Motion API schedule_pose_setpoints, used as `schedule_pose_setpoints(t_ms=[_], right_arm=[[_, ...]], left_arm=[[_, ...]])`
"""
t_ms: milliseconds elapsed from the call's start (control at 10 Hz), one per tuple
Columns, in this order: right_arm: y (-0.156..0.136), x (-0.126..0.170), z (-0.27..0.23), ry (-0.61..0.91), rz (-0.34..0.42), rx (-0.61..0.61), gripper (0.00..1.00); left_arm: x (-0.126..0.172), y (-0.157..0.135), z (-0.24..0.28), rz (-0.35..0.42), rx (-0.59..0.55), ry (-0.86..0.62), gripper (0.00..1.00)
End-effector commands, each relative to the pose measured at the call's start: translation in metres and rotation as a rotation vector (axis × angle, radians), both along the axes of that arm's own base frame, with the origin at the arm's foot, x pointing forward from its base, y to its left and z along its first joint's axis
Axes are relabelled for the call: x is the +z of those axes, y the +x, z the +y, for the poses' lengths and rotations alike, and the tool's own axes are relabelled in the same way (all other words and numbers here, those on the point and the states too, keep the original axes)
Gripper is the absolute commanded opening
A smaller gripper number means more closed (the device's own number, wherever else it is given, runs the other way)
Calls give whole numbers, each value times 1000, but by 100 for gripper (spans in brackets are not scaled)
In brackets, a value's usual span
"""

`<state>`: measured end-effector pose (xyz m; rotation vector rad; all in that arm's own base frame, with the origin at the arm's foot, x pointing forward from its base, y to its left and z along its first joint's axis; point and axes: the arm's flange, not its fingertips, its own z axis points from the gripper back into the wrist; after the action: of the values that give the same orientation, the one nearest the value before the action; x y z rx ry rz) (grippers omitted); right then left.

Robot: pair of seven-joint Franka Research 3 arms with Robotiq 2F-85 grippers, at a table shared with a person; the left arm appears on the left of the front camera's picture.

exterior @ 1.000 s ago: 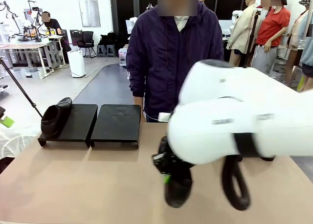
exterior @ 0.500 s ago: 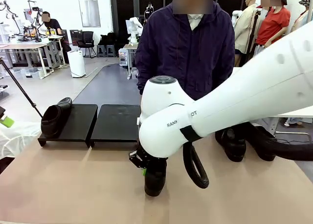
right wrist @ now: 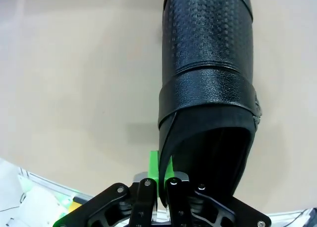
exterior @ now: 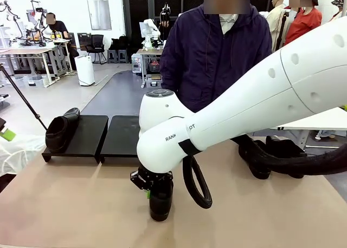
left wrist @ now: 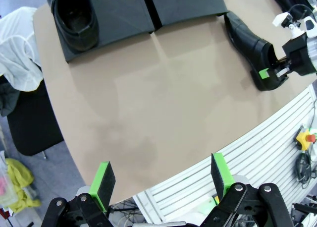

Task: Organize the shoes by placing them on the stand.
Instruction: Pick up one Shoe and place it in the middle of the table.

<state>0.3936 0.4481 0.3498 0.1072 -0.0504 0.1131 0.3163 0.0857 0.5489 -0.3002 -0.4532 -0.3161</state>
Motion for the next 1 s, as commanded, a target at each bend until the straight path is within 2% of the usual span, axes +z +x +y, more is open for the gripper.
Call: schedule_pose_setpoints(t_ms=[0, 100, 300, 500, 700, 900], right_arm=[[5, 8, 4, 0, 13, -9, 60], [5, 8, 3, 3, 16, -14, 100], [3, 19, -3, 37, 6, -13, 100], [-2, 48, -23, 141, 35, 41, 100], [-17, 105, -70, 220, 67, 102, 100], [-50, 167, -152, 207, 36, 166, 100]], left_arm=[[0, 1, -1, -10, 4, -14, 100], [0, 1, -1, -10, 4, -14, 100], [0, 1, -1, -10, 4, -14, 100], [0, 1, -1, -10, 4, -14, 100], [0, 1, -1, -10, 4, -14, 100], [0, 1, -1, -10, 4, -14, 100]])
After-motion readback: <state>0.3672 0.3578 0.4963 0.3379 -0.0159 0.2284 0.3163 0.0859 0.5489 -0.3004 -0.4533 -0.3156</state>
